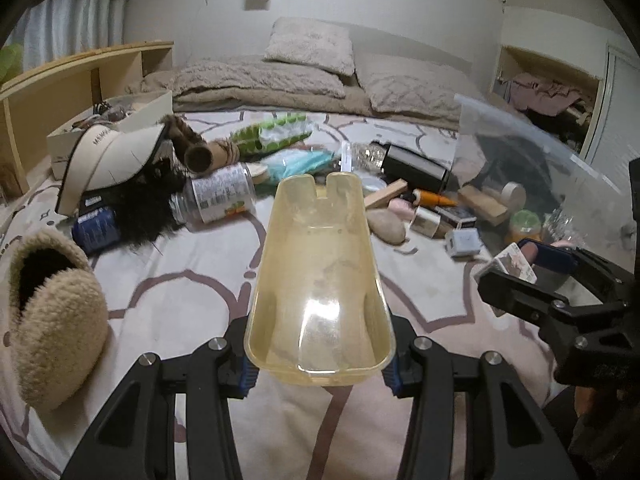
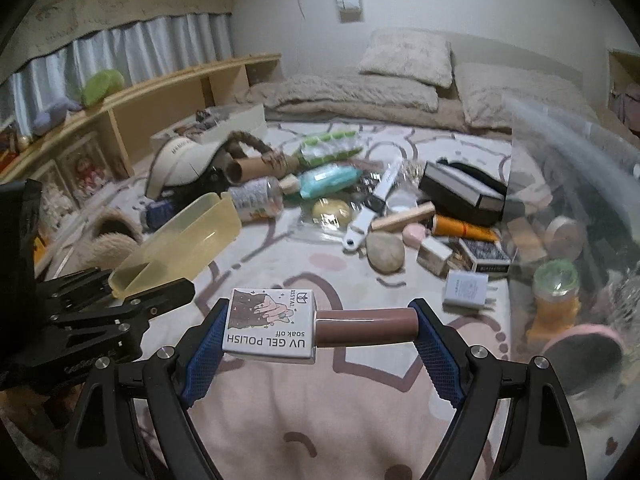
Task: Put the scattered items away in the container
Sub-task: 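Carry the box and tube with the right gripper while the left gripper carries the yellow case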
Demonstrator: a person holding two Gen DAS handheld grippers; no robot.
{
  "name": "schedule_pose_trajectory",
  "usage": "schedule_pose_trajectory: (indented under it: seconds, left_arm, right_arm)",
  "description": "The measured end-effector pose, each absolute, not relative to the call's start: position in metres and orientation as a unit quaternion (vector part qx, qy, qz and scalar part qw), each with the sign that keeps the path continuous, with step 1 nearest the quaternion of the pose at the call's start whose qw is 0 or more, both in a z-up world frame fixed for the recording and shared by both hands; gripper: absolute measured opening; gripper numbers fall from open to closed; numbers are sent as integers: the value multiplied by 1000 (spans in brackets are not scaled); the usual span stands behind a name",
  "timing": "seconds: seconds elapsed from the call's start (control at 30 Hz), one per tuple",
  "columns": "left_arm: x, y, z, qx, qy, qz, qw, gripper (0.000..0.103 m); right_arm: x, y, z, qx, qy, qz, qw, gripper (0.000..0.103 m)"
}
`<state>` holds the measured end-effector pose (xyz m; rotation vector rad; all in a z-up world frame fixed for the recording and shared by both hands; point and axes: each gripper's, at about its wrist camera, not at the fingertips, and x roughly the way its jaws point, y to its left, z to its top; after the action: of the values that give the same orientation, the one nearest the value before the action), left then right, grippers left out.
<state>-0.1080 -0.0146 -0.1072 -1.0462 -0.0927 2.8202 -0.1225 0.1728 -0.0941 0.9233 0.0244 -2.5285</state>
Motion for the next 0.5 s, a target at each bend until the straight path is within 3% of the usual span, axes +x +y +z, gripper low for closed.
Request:
schedule_pose_trajectory:
  seconds: [0.5]
  left_arm:
    - [-101, 17, -22, -278, -34, 954, 109, 48]
  right_arm:
    - [-100, 232, -4, 268, -26, -934, 235, 87]
